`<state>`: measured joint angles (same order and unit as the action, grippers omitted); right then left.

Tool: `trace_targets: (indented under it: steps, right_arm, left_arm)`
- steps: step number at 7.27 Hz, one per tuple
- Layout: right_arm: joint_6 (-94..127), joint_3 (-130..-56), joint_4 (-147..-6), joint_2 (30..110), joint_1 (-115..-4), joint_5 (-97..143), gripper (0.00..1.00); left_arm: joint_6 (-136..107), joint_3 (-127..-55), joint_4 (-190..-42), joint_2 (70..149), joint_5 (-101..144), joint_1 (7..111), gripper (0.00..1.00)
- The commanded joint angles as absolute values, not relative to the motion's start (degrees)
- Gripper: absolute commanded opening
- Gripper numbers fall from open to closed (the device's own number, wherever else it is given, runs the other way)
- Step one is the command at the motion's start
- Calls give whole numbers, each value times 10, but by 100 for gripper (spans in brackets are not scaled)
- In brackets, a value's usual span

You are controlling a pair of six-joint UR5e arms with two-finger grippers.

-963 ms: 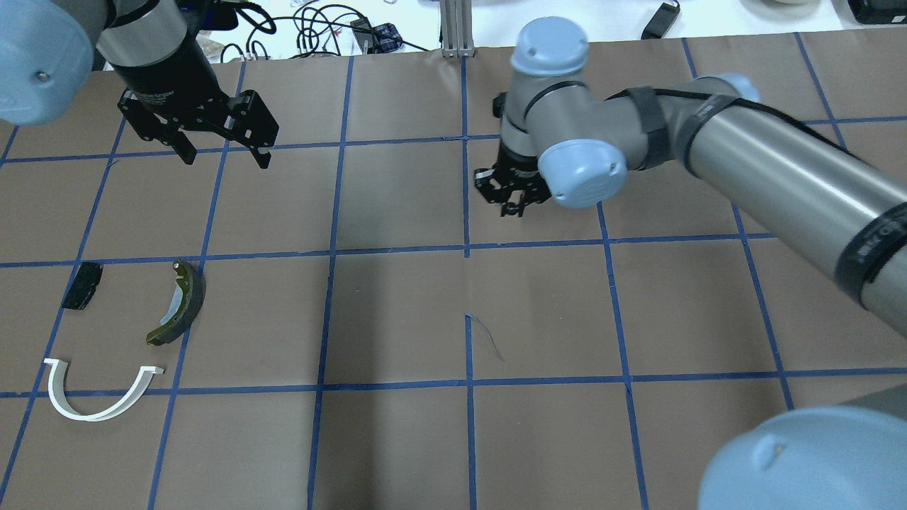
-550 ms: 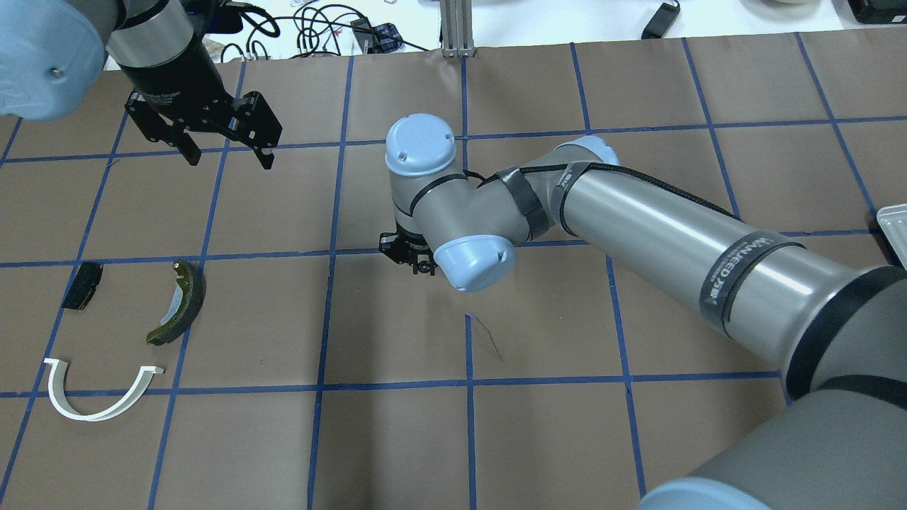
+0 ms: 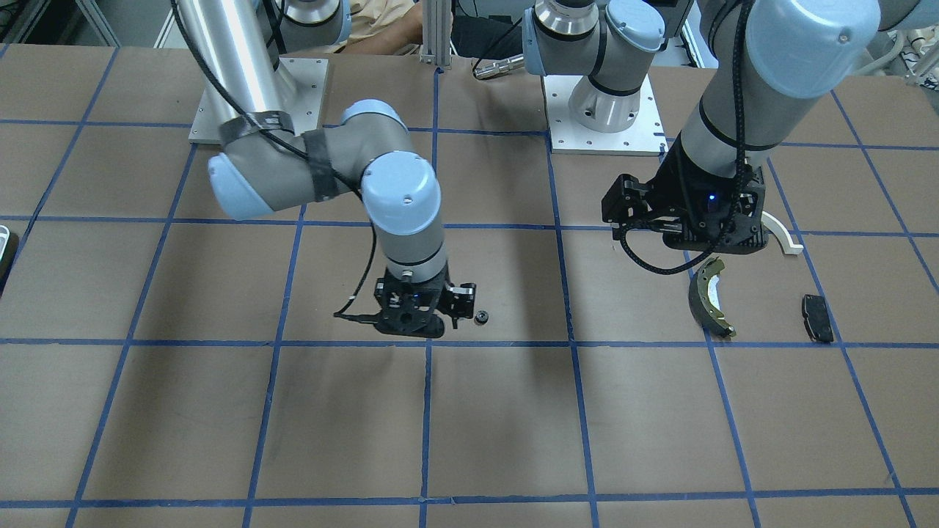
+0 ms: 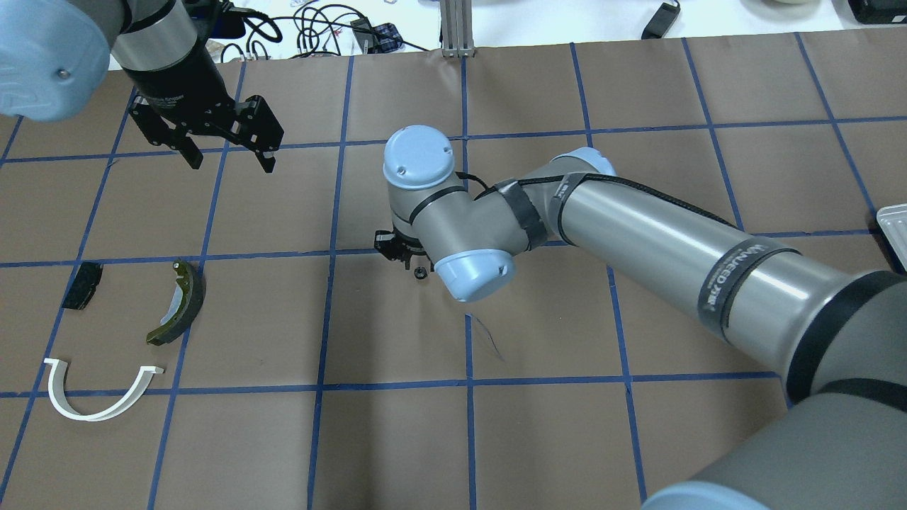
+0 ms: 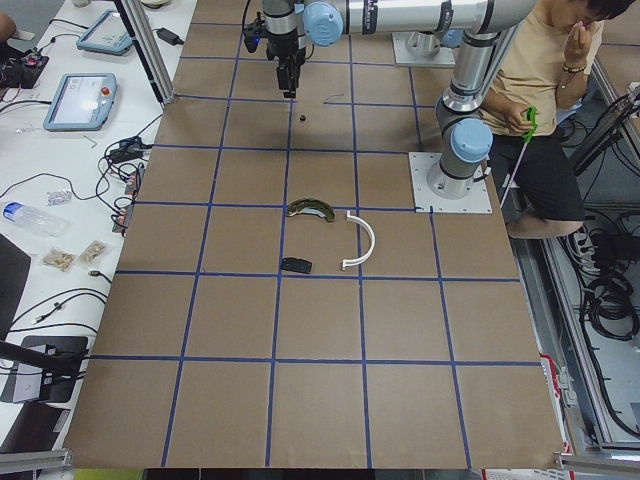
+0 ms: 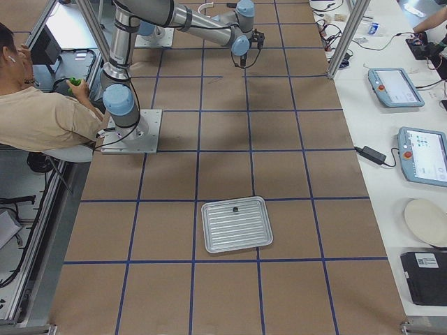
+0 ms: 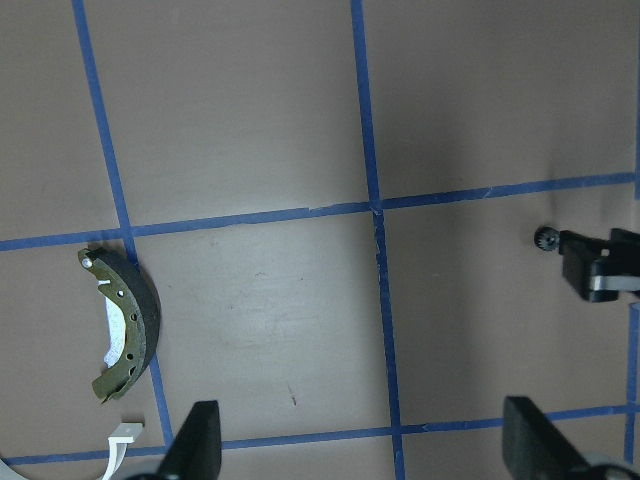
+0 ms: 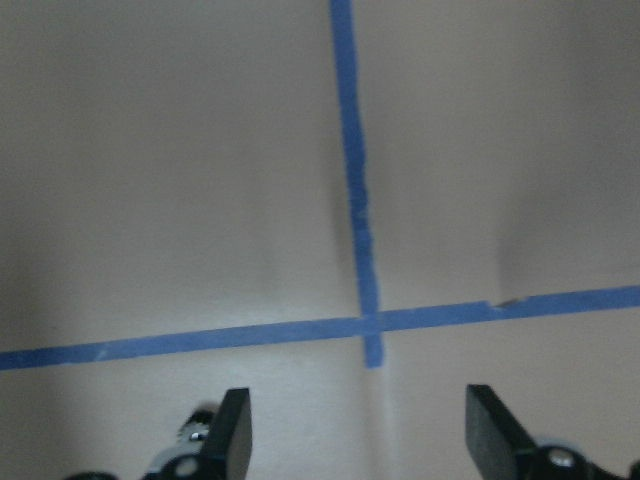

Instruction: Place bearing gear from tray to pile

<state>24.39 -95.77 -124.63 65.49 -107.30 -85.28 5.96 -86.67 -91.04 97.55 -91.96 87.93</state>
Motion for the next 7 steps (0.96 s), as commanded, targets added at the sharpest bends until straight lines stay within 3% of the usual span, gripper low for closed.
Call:
trace_targets:
  steps: [1,4,7]
  right_arm:
    - [54,-963,-1168,725,-917,-895,100]
    - [-167,-959,-1167,751,-713,-924,100]
    - [-384,-957,-1173,730,-516,-908,100]
  left_arm:
    - [8,-912,-892,980,-912,898,100]
    - [-59,-994,-727,1018,-911,998,100]
    - [-85,-1028,-611,1084,-895,1031,100]
